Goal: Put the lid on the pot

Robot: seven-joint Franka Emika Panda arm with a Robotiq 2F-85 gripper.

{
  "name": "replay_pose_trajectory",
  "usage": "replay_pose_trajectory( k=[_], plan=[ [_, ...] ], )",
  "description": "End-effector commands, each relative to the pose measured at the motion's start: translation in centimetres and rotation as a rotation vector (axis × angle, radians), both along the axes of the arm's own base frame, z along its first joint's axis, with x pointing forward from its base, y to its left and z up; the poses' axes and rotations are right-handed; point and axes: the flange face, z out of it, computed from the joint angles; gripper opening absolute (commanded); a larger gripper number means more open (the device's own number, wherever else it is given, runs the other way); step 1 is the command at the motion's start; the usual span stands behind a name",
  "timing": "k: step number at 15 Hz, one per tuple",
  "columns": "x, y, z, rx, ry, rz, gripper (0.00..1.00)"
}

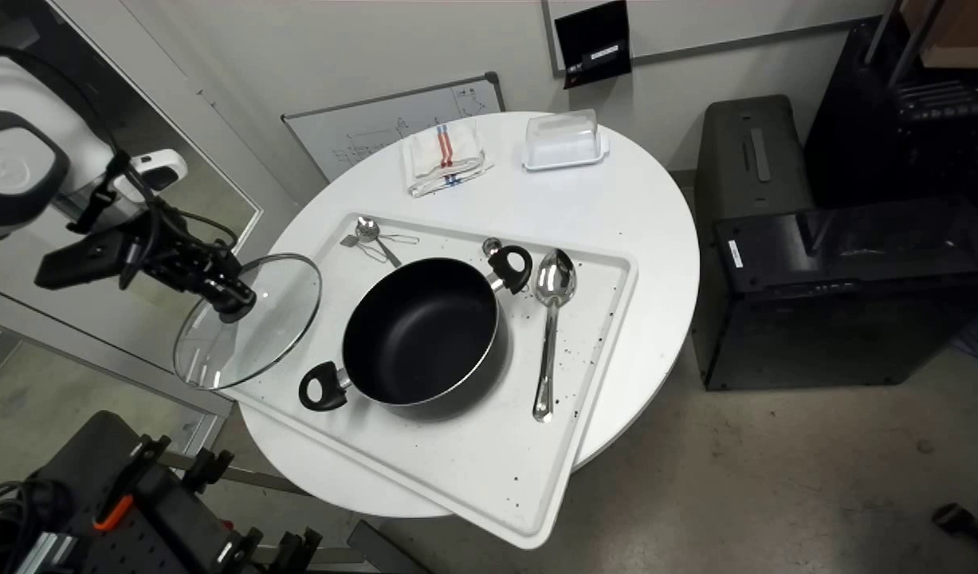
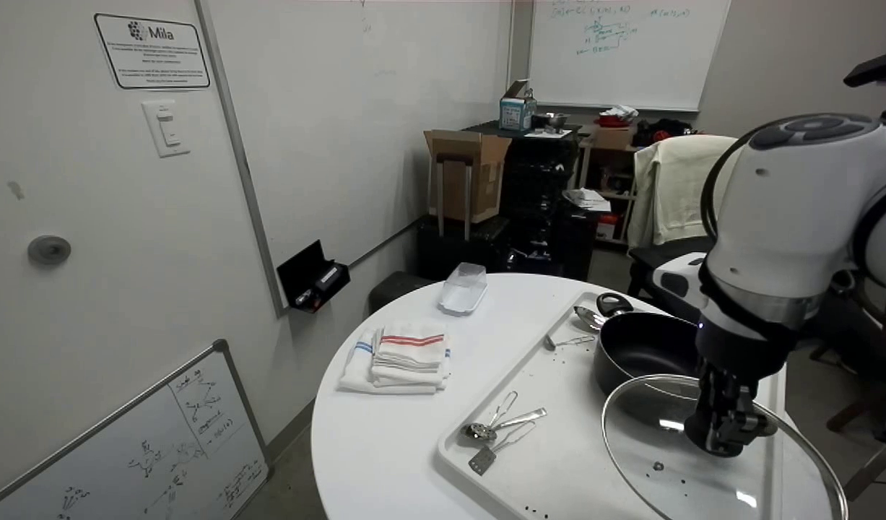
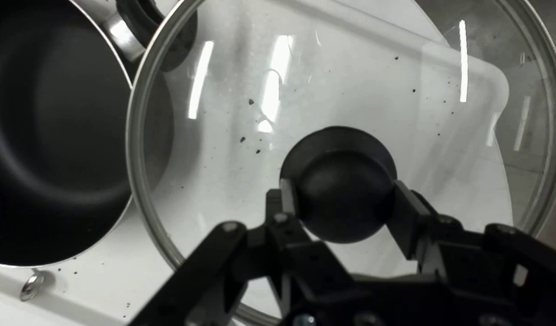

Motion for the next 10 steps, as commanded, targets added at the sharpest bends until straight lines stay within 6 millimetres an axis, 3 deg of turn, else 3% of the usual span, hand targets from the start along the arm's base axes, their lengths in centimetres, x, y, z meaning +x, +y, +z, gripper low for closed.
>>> replay_pose_trajectory(
  k=[1, 5, 10],
  plan=[
    [-0.2, -1.9, 4.7, -0.018, -0.018, -0.019, 0.25],
    [1.5, -5.4, 6.6, -0.021, -0.026, -0.109, 0.25],
    [3.8, -11.2, 6.6, -0.029, -0.044, -0.252, 0.25]
  ],
)
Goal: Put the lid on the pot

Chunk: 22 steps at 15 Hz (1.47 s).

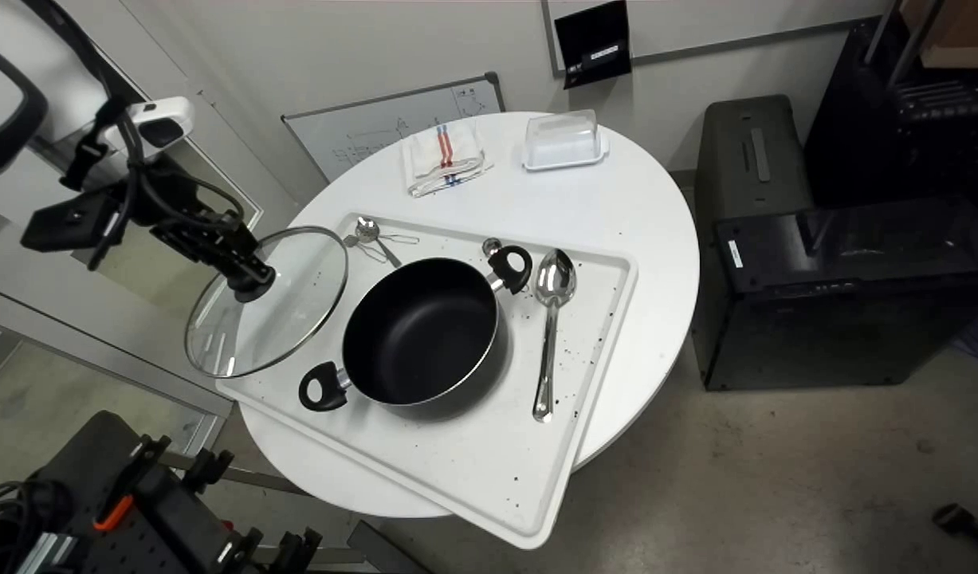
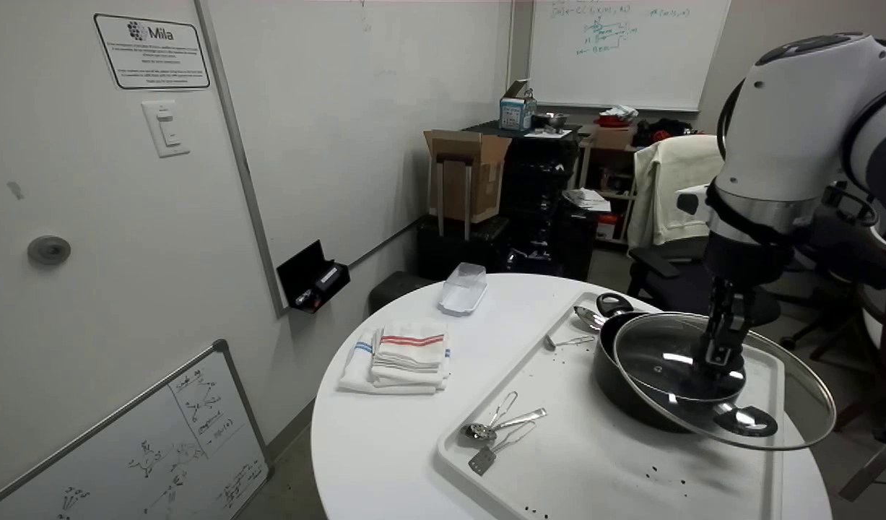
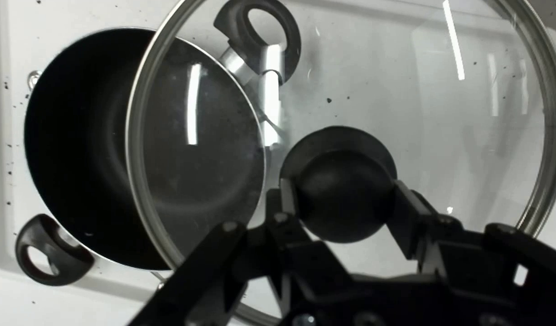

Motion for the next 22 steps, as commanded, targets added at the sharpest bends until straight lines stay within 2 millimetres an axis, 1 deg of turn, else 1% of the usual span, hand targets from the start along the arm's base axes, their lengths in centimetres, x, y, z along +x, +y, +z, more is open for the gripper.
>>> replay_pose_trajectory(
  k=[1, 6, 8, 11, 14, 19, 22],
  plan=[
    [1.2, -4.0, 1.0, -0.018, -0.01, -0.085, 0.25],
    [2.7, -10.0, 0.3, -0.025, -0.031, -0.235, 0.25],
    [3.3, -11.9, -0.2, -0.025, -0.041, -0.286, 0.25],
    [4.3, -13.9, -1.0, -0.03, -0.065, -0.355, 0.25],
    [5.3, -14.7, -2.3, -0.033, -0.084, -0.401, 0.25],
    [6.8, -15.1, -4.7, -0.044, -0.09, -0.451, 0.25],
    [7.3, -15.2, -5.8, -0.053, -0.086, -0.465, 0.25]
  ],
)
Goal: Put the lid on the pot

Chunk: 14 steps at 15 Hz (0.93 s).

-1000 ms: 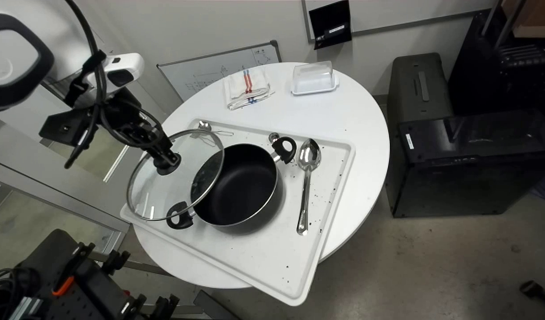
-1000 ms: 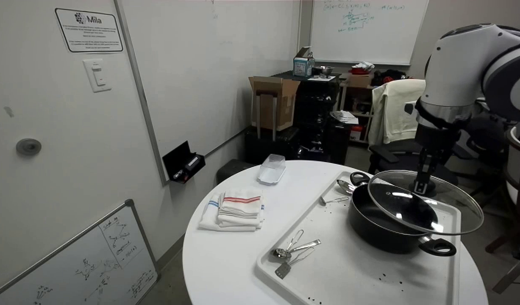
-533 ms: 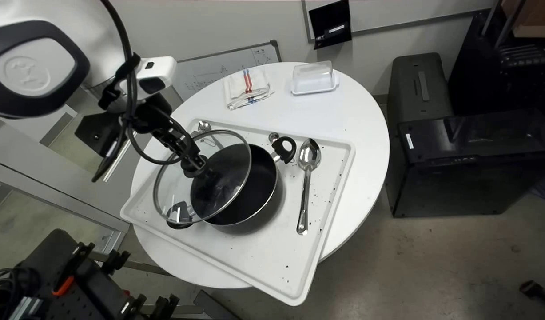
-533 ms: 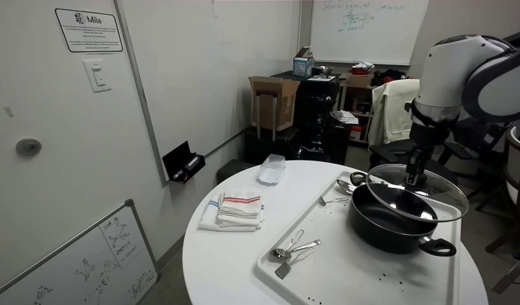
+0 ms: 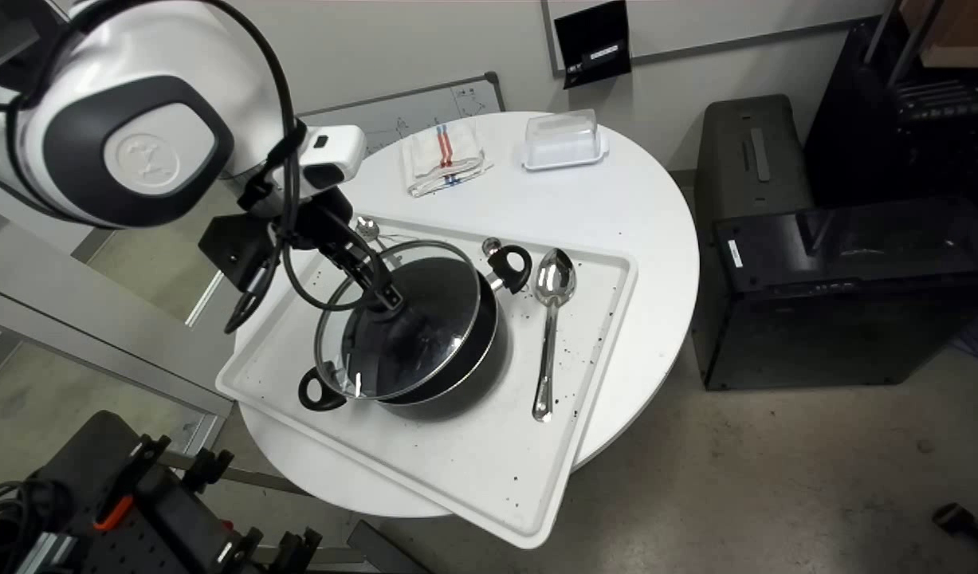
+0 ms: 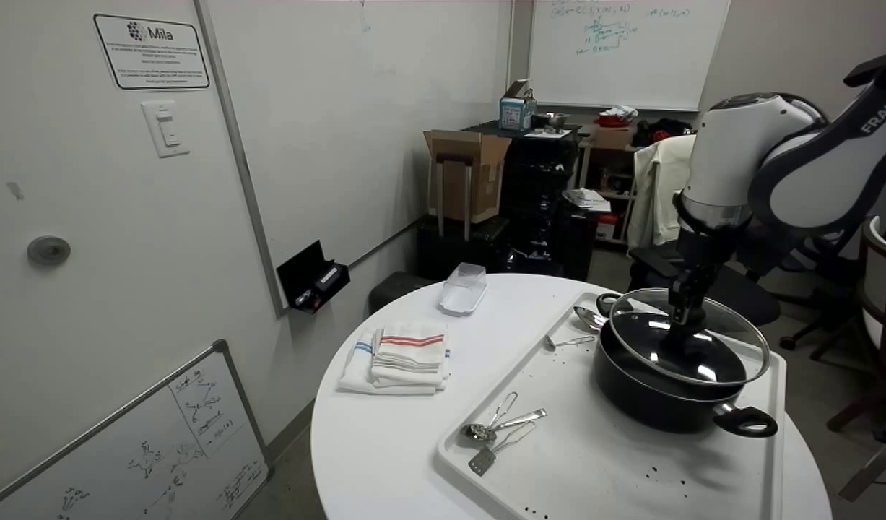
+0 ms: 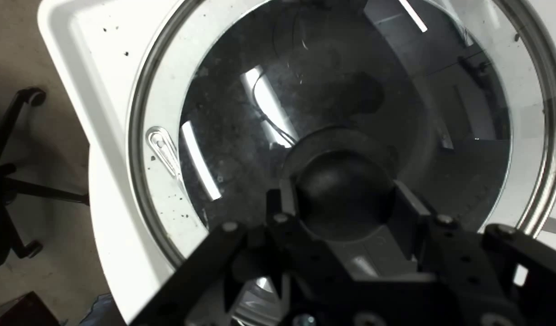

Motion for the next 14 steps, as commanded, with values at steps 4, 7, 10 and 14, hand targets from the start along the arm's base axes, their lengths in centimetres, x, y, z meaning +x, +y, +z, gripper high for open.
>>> replay_pose_trajectory(
  k=[4, 7, 10, 14],
  plan=[
    [1.8, 0.0, -1.4, -0.022, -0.038, -0.022, 0.25],
    [1.8, 0.2, -1.9, -0.02, -0.038, -0.014, 0.25],
    [1.6, 0.4, -2.4, -0.02, -0.033, -0.007, 0.25],
    [1.4, 0.4, -2.9, -0.022, -0.031, -0.001, 0.25]
  ],
)
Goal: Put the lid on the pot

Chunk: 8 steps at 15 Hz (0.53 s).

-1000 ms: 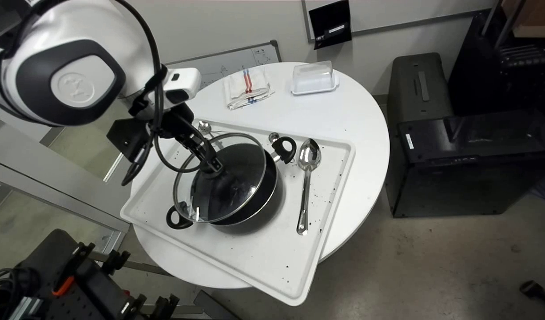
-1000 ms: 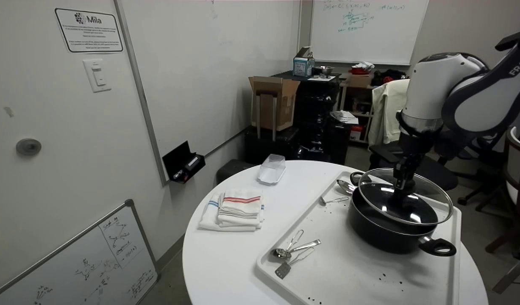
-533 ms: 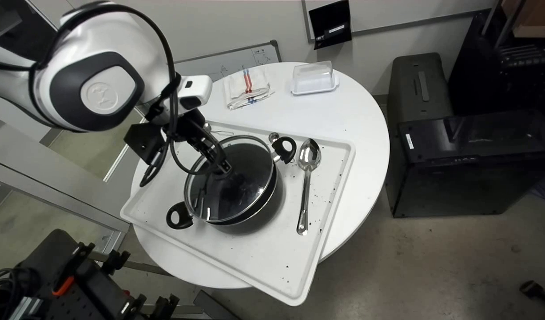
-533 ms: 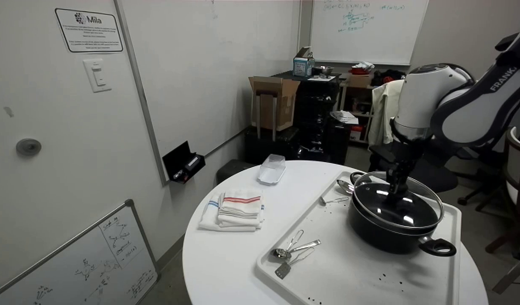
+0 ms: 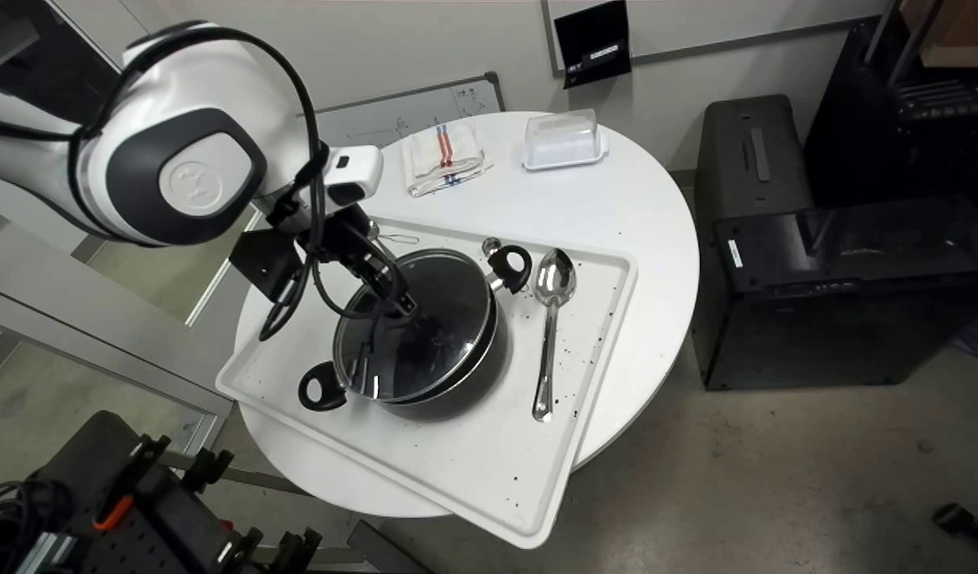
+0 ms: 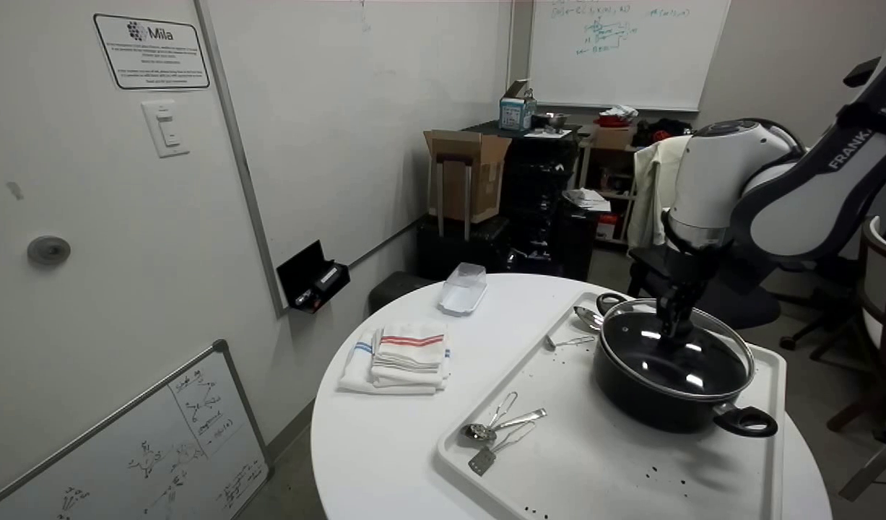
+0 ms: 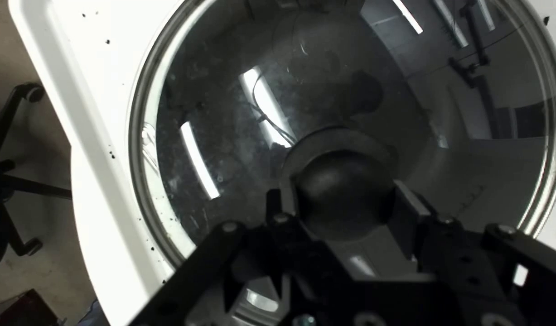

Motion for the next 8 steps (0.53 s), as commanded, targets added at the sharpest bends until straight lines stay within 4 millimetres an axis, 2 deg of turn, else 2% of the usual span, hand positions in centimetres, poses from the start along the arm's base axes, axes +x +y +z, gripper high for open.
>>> replay_pose_trajectory(
  k=[1, 8],
  plan=[
    [0.53, -0.07, 0.29, -0.006, -0.026, -0.004, 0.25],
    [0.44, -0.46, -0.2, -0.005, -0.031, -0.01, 0.25]
  ],
)
